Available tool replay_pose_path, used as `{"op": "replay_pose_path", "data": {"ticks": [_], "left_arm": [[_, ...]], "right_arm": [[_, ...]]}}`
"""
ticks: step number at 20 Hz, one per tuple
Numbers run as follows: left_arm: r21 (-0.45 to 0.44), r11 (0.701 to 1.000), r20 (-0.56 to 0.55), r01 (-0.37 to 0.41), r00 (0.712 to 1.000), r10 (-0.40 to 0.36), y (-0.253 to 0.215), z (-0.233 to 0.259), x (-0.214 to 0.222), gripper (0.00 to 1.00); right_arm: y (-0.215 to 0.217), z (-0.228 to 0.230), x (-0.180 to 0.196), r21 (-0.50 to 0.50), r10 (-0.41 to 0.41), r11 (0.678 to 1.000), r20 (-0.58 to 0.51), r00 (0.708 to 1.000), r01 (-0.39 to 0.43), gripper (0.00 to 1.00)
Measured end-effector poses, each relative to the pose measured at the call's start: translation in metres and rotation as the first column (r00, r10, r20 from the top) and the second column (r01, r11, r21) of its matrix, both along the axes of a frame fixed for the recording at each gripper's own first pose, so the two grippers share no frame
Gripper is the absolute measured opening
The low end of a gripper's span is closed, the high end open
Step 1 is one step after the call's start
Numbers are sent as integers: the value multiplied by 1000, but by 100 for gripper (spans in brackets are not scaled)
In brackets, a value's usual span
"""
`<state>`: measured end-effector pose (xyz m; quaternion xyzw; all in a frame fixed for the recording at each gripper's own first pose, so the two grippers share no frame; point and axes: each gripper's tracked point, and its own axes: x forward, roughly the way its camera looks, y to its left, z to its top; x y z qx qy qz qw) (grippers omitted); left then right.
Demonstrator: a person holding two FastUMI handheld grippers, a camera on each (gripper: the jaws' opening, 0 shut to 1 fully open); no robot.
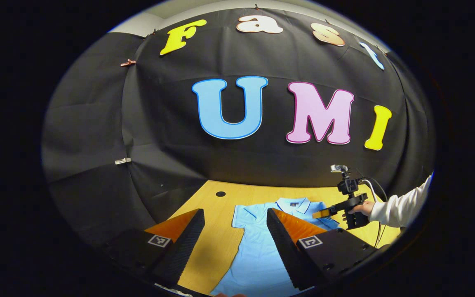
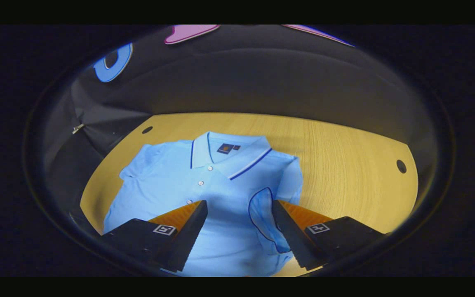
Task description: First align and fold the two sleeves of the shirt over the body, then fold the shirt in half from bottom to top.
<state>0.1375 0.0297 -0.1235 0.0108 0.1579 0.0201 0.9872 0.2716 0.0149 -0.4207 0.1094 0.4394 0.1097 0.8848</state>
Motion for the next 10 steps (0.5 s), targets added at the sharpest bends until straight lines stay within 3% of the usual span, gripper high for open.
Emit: {"op": "replay_pose_path", "data": {"ticks": [1,6,10], "left_arm": [[-2,1000,3,4,1000,-4,1,0,7,96],[7,999,-1,31,1000,-31,8,-12,50,96],[-21,996,-64,87,994,-88,1,-48,102,96]], "right_arm": [[-1,9,1,9,-5,1000,14,1000,5,99],[-13,48,-4,37,-25,999,90,996,21,99],[-30,78,-19,43,-28,999,145,989,22,98]]}}
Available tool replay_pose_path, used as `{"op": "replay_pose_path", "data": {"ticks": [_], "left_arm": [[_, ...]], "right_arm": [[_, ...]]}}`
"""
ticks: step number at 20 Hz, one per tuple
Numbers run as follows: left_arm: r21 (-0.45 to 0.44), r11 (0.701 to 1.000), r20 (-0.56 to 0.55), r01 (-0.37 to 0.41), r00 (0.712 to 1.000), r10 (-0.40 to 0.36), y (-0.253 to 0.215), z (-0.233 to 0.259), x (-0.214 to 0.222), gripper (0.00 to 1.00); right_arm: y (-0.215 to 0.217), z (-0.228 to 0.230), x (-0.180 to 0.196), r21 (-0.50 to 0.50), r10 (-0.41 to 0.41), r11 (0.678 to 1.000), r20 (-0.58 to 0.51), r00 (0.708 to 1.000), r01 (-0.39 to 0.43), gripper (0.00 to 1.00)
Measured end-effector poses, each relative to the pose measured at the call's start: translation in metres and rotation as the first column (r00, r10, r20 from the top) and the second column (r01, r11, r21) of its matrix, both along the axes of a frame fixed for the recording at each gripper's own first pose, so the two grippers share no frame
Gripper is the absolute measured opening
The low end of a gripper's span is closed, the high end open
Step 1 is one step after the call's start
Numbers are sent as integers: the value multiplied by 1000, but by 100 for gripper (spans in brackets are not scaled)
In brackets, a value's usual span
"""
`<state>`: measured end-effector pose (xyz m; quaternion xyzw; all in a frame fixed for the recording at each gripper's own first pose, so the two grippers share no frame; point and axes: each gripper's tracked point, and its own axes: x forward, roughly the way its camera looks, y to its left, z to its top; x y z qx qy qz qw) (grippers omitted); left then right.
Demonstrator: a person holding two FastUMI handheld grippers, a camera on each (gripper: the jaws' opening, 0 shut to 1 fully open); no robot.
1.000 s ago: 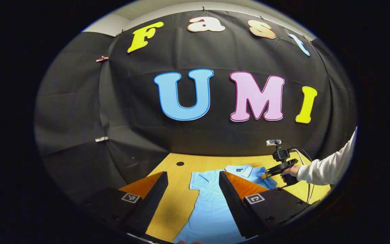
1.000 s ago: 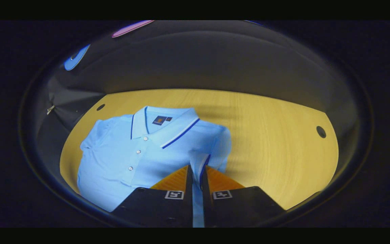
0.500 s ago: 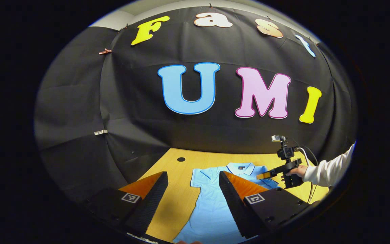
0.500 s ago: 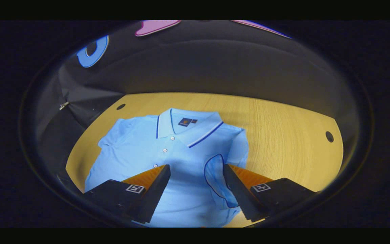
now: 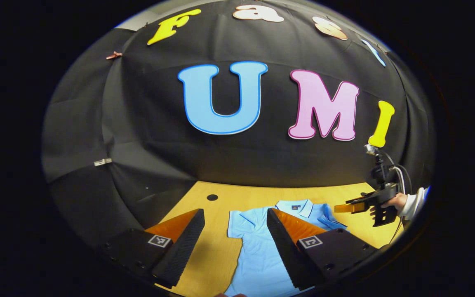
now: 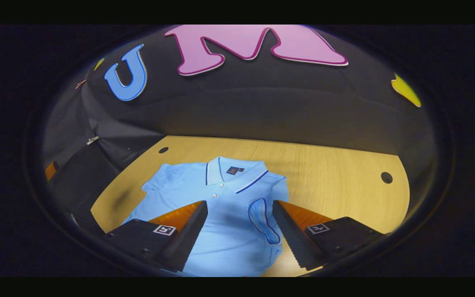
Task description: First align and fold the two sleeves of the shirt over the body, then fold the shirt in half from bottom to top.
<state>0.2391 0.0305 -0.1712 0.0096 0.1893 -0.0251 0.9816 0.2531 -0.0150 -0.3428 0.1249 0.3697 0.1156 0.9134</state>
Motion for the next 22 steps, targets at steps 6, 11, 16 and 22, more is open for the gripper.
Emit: {"op": "replay_pose_path", "data": {"ticks": [6,11,16,22], "left_arm": [[-39,998,-137,39,990,-44,-6,-75,84,97],[37,997,-256,70,965,-58,-2,-144,143,97],[41,998,-375,42,927,-24,9,-210,181,96],[79,996,-489,45,873,-1,15,-268,190,95]], "right_arm": [[-21,26,-38,1,5,1000,38,999,-5,98],[-26,37,-75,28,6,1000,33,999,-7,98],[-36,44,-107,28,4,1000,22,1000,-5,98],[-53,31,-126,37,-41,998,-17,999,41,98]]}}
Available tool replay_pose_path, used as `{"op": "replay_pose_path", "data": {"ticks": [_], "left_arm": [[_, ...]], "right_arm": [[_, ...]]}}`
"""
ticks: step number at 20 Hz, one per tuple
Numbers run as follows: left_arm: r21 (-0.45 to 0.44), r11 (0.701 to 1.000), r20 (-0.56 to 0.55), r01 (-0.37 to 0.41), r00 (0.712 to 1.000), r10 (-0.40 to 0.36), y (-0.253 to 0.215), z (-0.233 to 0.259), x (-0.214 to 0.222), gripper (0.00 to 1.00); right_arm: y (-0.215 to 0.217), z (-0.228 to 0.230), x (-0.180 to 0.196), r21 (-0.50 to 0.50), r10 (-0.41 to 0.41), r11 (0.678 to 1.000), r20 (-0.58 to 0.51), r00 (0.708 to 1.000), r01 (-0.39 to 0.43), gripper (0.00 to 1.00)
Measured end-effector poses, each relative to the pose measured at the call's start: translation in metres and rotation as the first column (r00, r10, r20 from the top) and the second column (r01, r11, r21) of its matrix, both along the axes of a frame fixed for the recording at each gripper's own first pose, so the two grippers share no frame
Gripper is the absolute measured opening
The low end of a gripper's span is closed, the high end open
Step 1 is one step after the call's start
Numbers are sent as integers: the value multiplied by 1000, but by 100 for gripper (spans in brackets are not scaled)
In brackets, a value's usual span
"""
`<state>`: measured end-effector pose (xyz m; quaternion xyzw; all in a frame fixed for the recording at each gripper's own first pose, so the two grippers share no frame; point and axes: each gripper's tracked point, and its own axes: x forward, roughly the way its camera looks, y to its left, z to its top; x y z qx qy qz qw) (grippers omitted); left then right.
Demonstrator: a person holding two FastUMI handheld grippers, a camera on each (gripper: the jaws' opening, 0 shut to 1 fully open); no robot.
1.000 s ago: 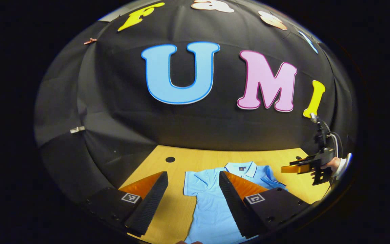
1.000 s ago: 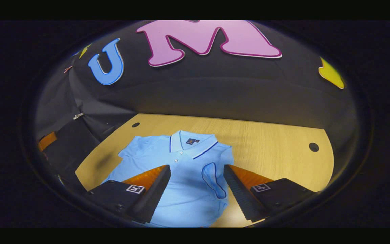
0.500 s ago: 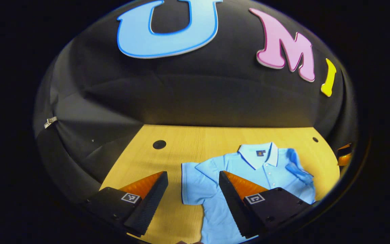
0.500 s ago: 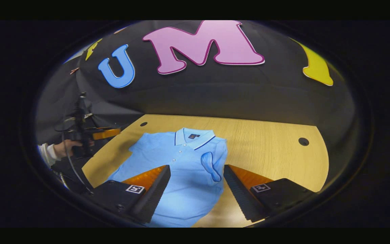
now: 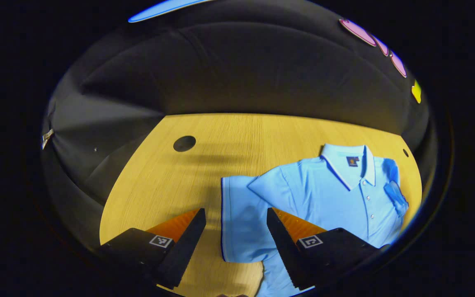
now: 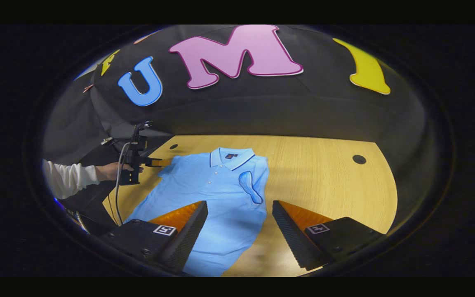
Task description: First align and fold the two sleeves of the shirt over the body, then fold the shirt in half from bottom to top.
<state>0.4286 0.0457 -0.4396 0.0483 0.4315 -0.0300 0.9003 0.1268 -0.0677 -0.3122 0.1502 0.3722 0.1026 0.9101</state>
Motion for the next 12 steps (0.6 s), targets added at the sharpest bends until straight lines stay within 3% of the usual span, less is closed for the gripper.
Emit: {"op": "replay_pose_path", "data": {"ticks": [6,9,12], "left_arm": [[-37,999,-57,-13,998,11,2,-19,-1,94],[-45,999,-55,27,998,-30,-4,-18,-1,93],[-53,997,-54,48,997,-51,-16,-18,-2,34]], "right_arm": [[-8,-8,-13,4,-12,1000,-24,1000,12,98],[-8,-5,-14,16,-17,1000,-21,1000,17,98],[-9,-4,-16,22,-17,1000,-19,1000,18,98]]}}
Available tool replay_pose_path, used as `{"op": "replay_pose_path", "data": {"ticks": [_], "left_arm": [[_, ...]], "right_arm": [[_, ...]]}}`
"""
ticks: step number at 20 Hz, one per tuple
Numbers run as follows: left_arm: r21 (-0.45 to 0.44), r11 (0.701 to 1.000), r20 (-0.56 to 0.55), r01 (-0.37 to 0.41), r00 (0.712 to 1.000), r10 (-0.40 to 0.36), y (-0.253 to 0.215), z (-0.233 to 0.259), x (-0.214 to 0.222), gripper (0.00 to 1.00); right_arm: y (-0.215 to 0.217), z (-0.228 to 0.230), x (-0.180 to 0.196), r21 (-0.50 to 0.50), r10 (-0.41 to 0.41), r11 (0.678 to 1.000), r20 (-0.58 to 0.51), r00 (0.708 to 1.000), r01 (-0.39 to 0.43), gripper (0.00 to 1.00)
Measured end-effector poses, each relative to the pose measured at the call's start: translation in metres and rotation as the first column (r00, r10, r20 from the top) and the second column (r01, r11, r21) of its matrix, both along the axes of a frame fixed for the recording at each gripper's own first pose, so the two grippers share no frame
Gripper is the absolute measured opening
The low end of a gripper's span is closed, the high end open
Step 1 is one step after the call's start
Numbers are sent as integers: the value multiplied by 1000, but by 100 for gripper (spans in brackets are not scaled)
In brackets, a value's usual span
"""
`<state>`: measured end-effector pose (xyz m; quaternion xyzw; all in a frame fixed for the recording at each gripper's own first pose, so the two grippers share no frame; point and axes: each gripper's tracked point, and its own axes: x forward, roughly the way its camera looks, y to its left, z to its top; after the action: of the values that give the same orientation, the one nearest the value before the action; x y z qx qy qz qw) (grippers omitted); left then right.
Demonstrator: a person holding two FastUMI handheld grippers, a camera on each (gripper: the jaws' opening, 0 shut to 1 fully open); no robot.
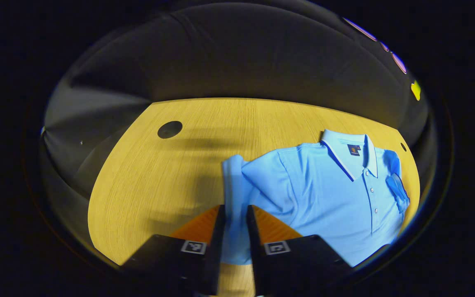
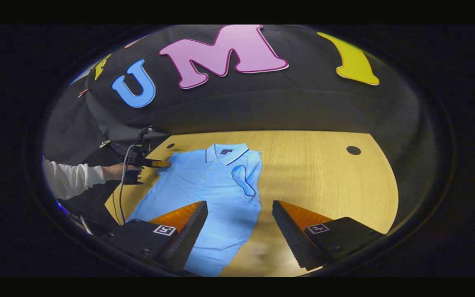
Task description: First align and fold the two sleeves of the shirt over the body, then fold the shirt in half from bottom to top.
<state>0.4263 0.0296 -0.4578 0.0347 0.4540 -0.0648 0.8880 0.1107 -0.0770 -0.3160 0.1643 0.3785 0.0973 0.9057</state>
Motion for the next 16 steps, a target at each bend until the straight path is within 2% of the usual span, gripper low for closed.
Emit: {"op": "replay_pose_path", "data": {"ticks": [2,3,6,8,11,12,16], "left_arm": [[13,1000,2,0,1000,0,-3,1,-1,8],[15,1000,4,5,1000,-5,-3,1,0,7],[15,1000,-2,10,1000,-10,-4,7,-3,6],[-1,1000,45,16,999,-16,-9,23,1,6],[-8,998,120,64,991,-62,-24,54,6,6],[1,996,131,84,988,-83,-29,62,4,6],[7,987,131,159,979,-159,-61,75,-5,6]], "right_arm": [[-1,-4,-1,-5,3,1000,-5,1000,-3,98],[0,-4,-1,-2,3,1000,-5,1000,-3,98],[-1,-4,-3,-3,4,1000,-6,1000,-4,98],[-1,-3,-4,-3,3,1000,-4,1000,-3,98],[1,-2,-2,4,-1,1000,0,1000,1,98],[2,-2,-1,4,-2,1000,2,1000,2,92],[5,1,-3,3,2,1000,5,1000,-2,92]]}}
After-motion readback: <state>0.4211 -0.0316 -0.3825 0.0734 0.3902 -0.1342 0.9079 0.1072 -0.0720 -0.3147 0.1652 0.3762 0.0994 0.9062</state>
